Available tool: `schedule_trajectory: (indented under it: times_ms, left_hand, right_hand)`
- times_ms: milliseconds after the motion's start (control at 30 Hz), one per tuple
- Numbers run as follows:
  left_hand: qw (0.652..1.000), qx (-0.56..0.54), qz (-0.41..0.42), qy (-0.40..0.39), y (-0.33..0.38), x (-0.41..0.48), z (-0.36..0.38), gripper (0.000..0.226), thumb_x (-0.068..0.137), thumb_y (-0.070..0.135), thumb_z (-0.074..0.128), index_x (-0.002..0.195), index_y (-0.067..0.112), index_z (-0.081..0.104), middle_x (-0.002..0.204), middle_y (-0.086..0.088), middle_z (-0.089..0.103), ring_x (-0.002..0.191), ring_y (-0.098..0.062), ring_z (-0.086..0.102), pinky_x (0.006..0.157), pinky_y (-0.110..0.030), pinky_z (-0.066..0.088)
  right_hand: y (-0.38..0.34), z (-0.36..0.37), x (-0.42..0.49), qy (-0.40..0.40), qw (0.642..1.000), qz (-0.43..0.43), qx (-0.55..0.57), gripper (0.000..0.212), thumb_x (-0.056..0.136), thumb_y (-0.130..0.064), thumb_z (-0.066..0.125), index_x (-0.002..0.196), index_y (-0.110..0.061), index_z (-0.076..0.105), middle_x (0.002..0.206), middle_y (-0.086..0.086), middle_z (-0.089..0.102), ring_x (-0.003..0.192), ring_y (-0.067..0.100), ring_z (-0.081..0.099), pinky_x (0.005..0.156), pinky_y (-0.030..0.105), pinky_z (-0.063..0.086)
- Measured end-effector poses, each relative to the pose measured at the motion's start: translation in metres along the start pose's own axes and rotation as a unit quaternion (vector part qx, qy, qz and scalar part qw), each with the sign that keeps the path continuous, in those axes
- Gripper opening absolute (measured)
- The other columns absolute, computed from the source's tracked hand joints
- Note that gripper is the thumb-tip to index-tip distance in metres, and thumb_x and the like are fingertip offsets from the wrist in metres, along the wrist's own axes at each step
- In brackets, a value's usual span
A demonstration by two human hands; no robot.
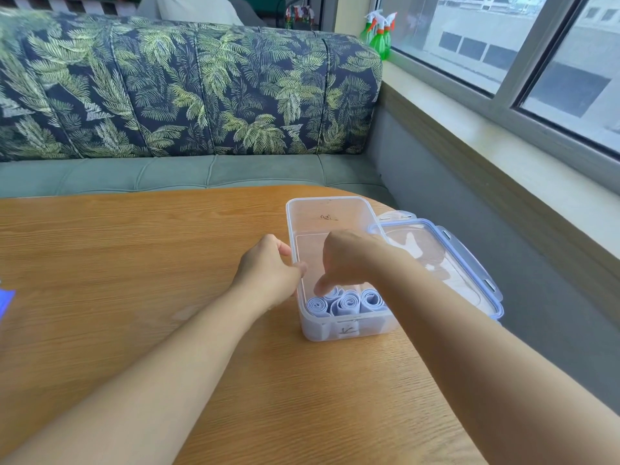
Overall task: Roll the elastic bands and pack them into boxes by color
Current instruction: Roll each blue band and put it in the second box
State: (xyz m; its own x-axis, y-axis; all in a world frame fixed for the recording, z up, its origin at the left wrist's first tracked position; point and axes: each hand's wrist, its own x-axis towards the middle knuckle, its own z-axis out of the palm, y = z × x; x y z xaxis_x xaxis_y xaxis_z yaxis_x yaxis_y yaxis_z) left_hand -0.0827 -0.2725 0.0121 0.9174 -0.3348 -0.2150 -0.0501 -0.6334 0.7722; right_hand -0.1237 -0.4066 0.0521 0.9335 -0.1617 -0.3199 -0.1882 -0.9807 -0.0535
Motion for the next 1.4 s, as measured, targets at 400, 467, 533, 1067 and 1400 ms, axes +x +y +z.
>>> schedule_trajectory:
  times_ms: [400, 467, 533, 1067, 1400]
  left_hand:
    - [0.997, 0.047, -0.022, -0.065, 0.012, -0.014, 0.002, 0.09, 0.054, 0.042, 0.075, 0.131, 0.026, 0.033, 0.107, 0.001, 0.06, 0.092, -0.027, 0.066, 0.083, -0.04, 0.055]
    - [0.996, 0.055, -0.019, -0.072, 0.013, -0.015, 0.003, 0.097, 0.048, 0.048, 0.07, 0.134, 0.024, 0.031, 0.107, 0.0, 0.062, 0.092, -0.027, 0.066, 0.083, -0.041, 0.055]
    - [0.996, 0.054, -0.021, -0.071, 0.011, -0.014, 0.006, 0.095, 0.049, 0.048, 0.071, 0.133, 0.024, 0.032, 0.106, 0.0, 0.062, 0.093, -0.026, 0.065, 0.083, -0.042, 0.055]
    - [0.995, 0.081, -0.041, -0.032, -0.002, 0.003, 0.02, 0.065, 0.07, 0.032, 0.071, 0.124, 0.028, 0.035, 0.1, 0.003, 0.061, 0.086, -0.024, 0.066, 0.079, -0.043, 0.058]
    - [0.996, 0.063, -0.052, -0.034, 0.0, 0.003, 0.019, 0.065, 0.074, 0.02, 0.069, 0.129, 0.024, 0.034, 0.102, -0.002, 0.059, 0.082, -0.026, 0.067, 0.073, -0.043, 0.06]
  right_hand:
    - [0.014, 0.016, 0.02, -0.037, 0.999, -0.008, 0.008, 0.053, 0.078, -0.056, 0.07, 0.042, -0.021, 0.054, 0.025, -0.012, 0.041, 0.047, 0.005, 0.044, 0.051, 0.022, 0.034]
    - [0.017, 0.016, 0.018, -0.051, 0.998, 0.004, 0.04, 0.046, 0.079, -0.054, 0.071, 0.051, -0.018, 0.063, 0.042, -0.01, 0.056, 0.048, 0.004, 0.047, 0.051, 0.02, 0.035]
    - [0.019, 0.014, 0.015, -0.059, 0.993, 0.023, 0.096, 0.038, 0.08, -0.049, 0.072, 0.07, -0.013, 0.071, 0.062, -0.005, 0.066, 0.05, 0.004, 0.051, 0.051, 0.017, 0.039]
    - [0.021, 0.014, 0.005, -0.104, 0.97, 0.047, 0.213, 0.021, 0.093, -0.025, 0.065, 0.089, -0.005, 0.069, 0.079, 0.0, 0.068, 0.07, 0.015, 0.063, 0.057, 0.02, 0.047]
    - [0.025, 0.02, 0.002, -0.075, 0.952, 0.023, 0.296, 0.01, 0.087, -0.021, 0.072, 0.079, -0.016, 0.072, 0.069, -0.006, 0.067, 0.069, 0.011, 0.062, 0.068, 0.021, 0.048]
